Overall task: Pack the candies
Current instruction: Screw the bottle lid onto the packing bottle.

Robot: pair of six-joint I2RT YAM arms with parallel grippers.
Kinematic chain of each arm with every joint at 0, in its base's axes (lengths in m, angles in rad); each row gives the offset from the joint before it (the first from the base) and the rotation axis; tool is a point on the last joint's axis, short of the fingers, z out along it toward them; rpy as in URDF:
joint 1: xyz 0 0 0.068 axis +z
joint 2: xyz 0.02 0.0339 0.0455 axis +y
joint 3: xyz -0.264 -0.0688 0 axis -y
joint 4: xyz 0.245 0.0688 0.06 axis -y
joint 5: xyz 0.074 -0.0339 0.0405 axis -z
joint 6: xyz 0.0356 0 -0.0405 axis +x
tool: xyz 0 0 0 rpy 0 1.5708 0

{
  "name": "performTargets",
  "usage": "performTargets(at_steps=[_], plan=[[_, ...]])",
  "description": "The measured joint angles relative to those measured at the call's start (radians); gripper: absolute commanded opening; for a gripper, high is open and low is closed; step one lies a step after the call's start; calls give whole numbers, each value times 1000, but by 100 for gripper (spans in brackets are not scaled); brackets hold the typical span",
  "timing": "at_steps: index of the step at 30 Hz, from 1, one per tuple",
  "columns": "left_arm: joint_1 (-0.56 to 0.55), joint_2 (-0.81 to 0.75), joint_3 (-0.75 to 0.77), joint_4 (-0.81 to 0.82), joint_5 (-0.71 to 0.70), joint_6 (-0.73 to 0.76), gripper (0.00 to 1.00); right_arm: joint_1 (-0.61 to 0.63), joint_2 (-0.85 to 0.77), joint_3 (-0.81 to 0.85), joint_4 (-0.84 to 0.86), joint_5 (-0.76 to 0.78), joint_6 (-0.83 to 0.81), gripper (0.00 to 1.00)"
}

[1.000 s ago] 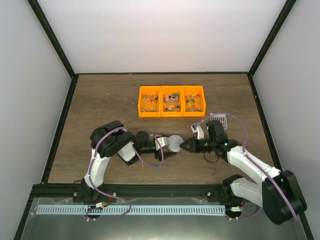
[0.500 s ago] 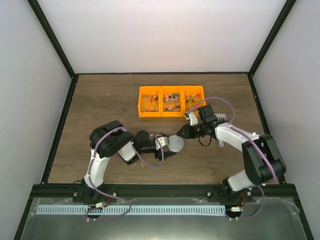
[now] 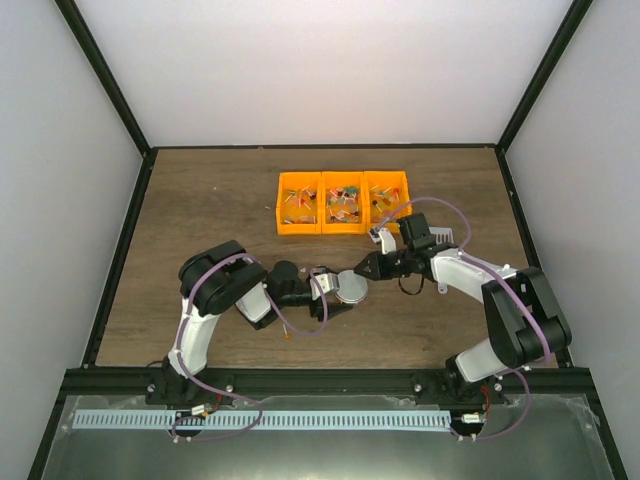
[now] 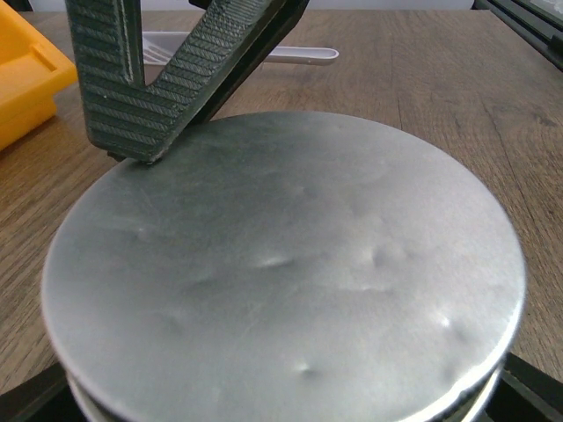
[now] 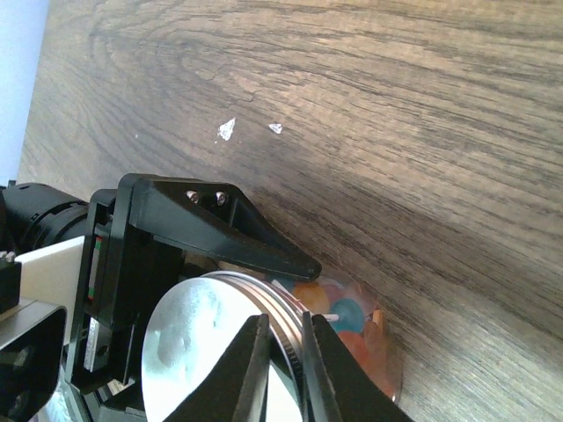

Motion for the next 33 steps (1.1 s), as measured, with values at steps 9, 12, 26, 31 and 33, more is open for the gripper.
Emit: performTargets(at_steps=[9, 12, 26, 31, 33], plan=[[0, 0, -4, 5, 3, -3, 78, -9, -36, -68, 99, -19, 23, 2], [-1, 0, -6, 7, 18, -3, 77, -9, -76, -127, 159, -21, 47, 2], [-6, 6, -7, 12, 66, 4, 76, -4, -277, -346, 314, 26, 193, 1], [-6, 11, -7, 22, 67, 2, 76, 7, -369, -411, 323, 51, 249, 1], [-6, 11, -7, 23, 67, 2, 76, 11, -401, -429, 319, 55, 271, 1]])
